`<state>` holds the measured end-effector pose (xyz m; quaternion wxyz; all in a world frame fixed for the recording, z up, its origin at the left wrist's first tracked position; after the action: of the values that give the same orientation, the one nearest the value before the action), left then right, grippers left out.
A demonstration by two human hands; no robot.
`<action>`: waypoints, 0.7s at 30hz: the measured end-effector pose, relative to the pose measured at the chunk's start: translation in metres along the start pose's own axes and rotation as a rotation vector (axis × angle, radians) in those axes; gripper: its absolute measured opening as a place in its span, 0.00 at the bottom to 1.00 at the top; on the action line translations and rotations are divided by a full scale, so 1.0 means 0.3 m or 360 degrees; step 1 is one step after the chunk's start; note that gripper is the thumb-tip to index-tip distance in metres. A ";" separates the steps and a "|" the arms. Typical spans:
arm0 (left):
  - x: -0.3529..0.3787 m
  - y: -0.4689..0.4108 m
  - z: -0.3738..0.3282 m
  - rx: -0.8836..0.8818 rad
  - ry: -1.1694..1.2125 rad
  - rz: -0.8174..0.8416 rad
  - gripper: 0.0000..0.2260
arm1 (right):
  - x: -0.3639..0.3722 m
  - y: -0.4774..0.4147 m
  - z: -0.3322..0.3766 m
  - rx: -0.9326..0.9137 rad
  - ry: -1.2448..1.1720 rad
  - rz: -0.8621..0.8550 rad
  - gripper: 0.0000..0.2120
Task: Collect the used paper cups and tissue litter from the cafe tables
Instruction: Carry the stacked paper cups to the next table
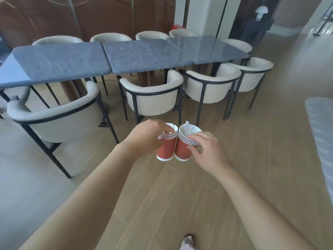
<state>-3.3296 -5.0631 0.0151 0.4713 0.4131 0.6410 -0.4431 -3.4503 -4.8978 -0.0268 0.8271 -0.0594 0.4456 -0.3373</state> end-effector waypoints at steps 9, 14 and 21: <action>-0.002 -0.430 0.230 -0.0428 -0.0246 -0.0094 0.06 | 0.056 -0.632 -0.253 -0.0412 -0.0199 0.0228 0.11; 0.028 -0.680 0.294 -0.0687 -0.0286 -0.0232 0.08 | 0.050 -0.921 -0.413 -0.0623 -0.0222 0.0308 0.11; 0.088 -1.068 0.297 -0.0684 -0.0256 -0.0168 0.17 | -0.011 -1.190 -0.688 -0.0562 -0.0298 0.0327 0.11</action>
<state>-3.6175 -5.2305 0.0323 0.5741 0.2326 0.7017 -0.3521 -3.7922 -5.1271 -0.0052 0.8716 -0.1887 0.4228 -0.1611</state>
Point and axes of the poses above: each hand's wrist, its own y-axis away from the middle knuckle, its own x-axis out of the palm, z = x × y, the point moved 1 cm from there along -y, towards the middle knuckle, and after that the axes turned 11 degrees about -y, right-handed, at the moved point
